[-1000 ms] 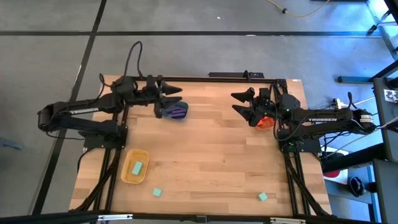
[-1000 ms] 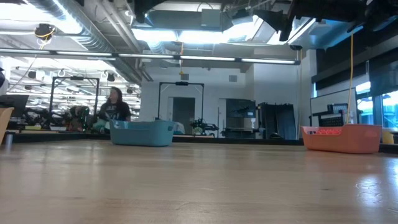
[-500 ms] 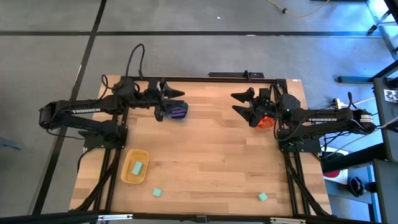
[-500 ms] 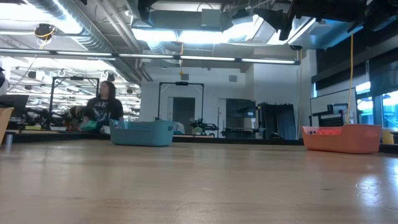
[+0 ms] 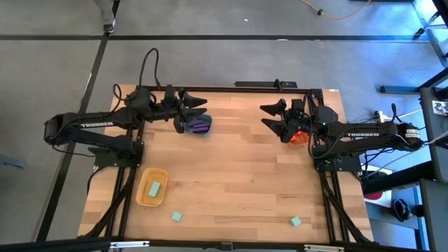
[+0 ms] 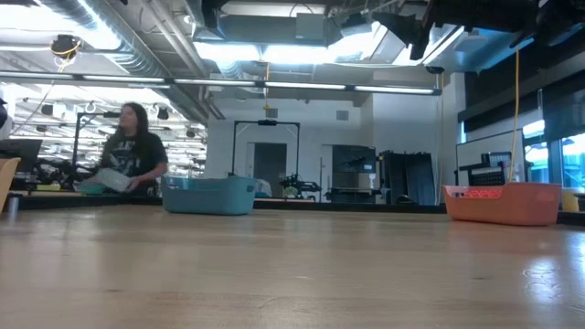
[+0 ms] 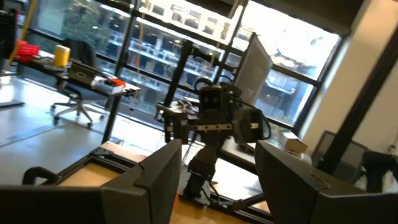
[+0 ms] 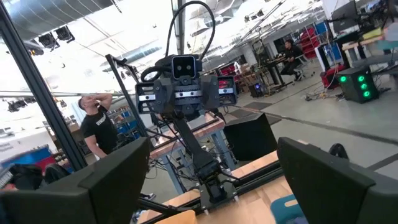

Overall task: Sort & place blocks by color
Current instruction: Put the right blue block into the yellow bin

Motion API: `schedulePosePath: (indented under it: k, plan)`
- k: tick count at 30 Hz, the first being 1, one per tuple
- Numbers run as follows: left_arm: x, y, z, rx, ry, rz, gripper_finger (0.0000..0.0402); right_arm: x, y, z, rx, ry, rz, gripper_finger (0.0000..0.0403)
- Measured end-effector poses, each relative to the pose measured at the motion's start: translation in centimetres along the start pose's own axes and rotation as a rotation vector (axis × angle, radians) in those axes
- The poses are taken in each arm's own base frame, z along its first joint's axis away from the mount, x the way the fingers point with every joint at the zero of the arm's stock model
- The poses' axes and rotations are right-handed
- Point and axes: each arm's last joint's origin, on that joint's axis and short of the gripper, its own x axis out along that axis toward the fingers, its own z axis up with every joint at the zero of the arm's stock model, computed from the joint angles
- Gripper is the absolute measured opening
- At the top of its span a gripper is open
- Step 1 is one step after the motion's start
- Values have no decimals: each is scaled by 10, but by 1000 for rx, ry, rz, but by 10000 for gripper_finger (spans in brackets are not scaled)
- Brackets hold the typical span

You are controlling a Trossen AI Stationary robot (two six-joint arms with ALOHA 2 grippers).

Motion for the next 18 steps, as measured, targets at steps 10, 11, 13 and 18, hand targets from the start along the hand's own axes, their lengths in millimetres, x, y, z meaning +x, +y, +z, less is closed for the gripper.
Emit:
schedulePosePath:
  k: [10, 11, 13, 18]
  plan:
    - [1, 0, -2, -1, -14, 53, 195, 0, 1, -1, 11, 15, 26, 355]
    - [1, 0, -2, 3, -15, 56, 195, 0, 1, -1, 11, 17, 25, 355]
    - [1, 0, -2, 4, -16, 57, 195, 0, 1, -1, 11, 18, 24, 355]
    - [1, -1, -2, 8, -9, 43, 195, 0, 1, -1, 12, 17, 24, 355]
